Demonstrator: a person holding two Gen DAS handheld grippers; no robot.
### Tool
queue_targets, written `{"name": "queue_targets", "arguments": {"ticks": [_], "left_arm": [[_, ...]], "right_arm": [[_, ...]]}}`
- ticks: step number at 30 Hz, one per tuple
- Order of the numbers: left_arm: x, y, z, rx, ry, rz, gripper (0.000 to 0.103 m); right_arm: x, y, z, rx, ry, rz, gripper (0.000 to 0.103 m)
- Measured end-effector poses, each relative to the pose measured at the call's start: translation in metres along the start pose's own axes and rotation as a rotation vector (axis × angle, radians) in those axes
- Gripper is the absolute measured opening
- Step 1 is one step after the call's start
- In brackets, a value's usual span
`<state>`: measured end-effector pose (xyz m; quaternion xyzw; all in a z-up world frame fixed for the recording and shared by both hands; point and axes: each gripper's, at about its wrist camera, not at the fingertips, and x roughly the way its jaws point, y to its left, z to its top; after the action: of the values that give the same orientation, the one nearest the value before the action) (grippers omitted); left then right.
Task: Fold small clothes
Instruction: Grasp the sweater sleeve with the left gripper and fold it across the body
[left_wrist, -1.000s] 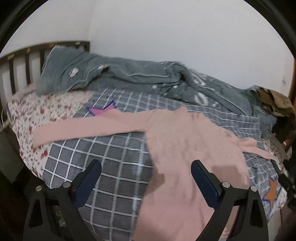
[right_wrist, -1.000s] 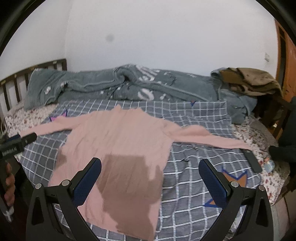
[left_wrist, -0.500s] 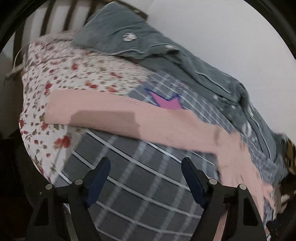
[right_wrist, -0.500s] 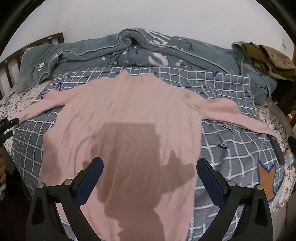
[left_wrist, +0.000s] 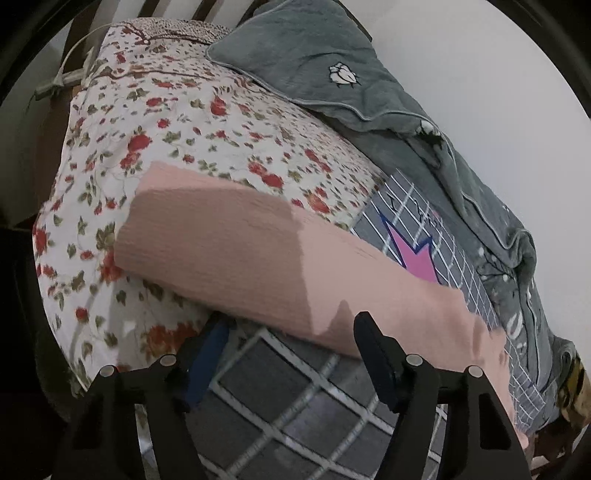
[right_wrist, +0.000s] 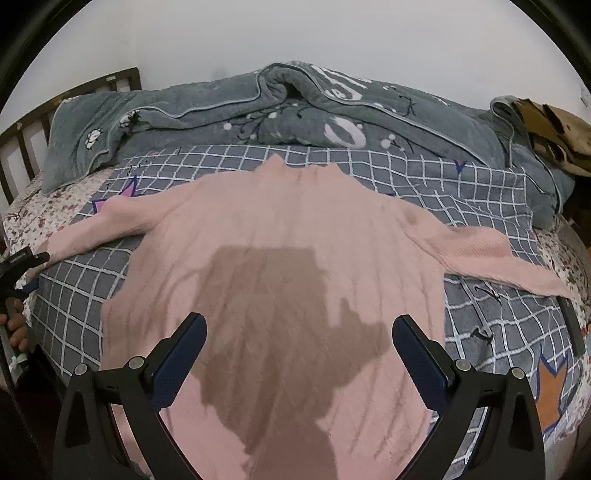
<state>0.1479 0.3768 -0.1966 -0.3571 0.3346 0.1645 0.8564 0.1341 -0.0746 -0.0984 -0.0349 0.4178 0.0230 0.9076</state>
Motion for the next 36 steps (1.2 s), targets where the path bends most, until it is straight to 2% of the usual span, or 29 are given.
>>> {"name": "queue_targets", "arguments": {"ticks": [4,6,8,9,11,13,17,20,26,32,36], "left_arm": [[0.002,0.004,0.007,-0.012,-0.027,0.037,0.055],[0.001,0.009,0.009,-0.034,-0.043,0.071,0.043],[-0.001,0.011,0.012,-0.041,-0.053,0.098,0.017],[-0.004,0.011,0.016,-0.026,-0.063,0.113,0.010],[-0.009,0.011,0.020,-0.009,-0.075,0.109,0.008],[-0.023,0.003,0.024,0.009,-0.128,0.095,0.007],[-0.042,-0.036,0.030,0.131,-0.187,0.138,0.007],[-0.057,-0.077,0.031,0.211,-0.225,0.124,0.007],[-0.075,-0.202,0.011,0.452,-0.281,0.048,0.007],[-0.068,-0.346,-0.056,0.696,-0.216,-0.128,0.007],[-0.046,-0.429,-0.133,0.863,-0.140,-0.217,0.007]], "right_arm": [[0.002,0.000,0.004,0.002,-0.005,0.008,0.099],[0.003,-0.002,0.004,0.002,-0.008,0.007,0.099],[0.003,-0.006,0.004,0.008,-0.008,0.006,0.099],[0.004,-0.008,0.004,0.013,-0.008,0.006,0.099],[0.003,-0.017,0.002,0.026,-0.012,0.006,0.099],[0.003,-0.027,0.000,0.040,-0.015,0.005,0.099],[0.003,-0.045,-0.005,0.054,-0.011,0.001,0.099],[0.000,-0.063,-0.008,0.071,-0.020,-0.010,0.099],[-0.008,-0.116,-0.017,0.136,-0.041,-0.042,0.099],[-0.014,-0.190,-0.036,0.235,-0.041,-0.118,0.099],[-0.017,-0.239,-0.056,0.317,-0.024,-0.165,0.099]]}}
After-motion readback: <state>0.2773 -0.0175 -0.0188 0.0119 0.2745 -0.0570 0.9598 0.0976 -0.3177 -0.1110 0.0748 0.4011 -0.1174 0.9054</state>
